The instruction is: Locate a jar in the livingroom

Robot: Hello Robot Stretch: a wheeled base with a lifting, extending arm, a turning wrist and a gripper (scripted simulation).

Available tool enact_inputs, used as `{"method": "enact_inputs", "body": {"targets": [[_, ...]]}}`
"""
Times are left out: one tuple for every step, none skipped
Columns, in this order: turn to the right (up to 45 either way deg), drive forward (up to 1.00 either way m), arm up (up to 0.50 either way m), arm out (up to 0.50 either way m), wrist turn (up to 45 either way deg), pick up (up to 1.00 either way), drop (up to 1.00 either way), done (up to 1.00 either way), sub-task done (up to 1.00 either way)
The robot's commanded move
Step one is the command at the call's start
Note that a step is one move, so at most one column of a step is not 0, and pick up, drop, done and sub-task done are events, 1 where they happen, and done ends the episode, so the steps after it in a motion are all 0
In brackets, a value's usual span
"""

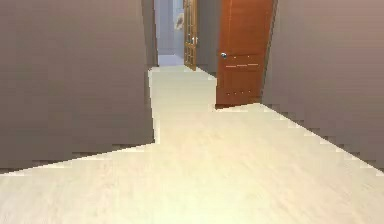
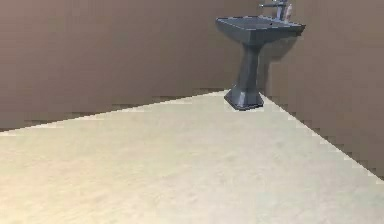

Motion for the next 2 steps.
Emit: {"method": "enact_inputs", "body": {"targets": [[0.0,1.0,0.0,0.0,0.0,0.0,0.0,0.0,0.0],[0.0,1.0,0.0,0.0,0.0,0.0,0.0,0.0,0.0]]}}
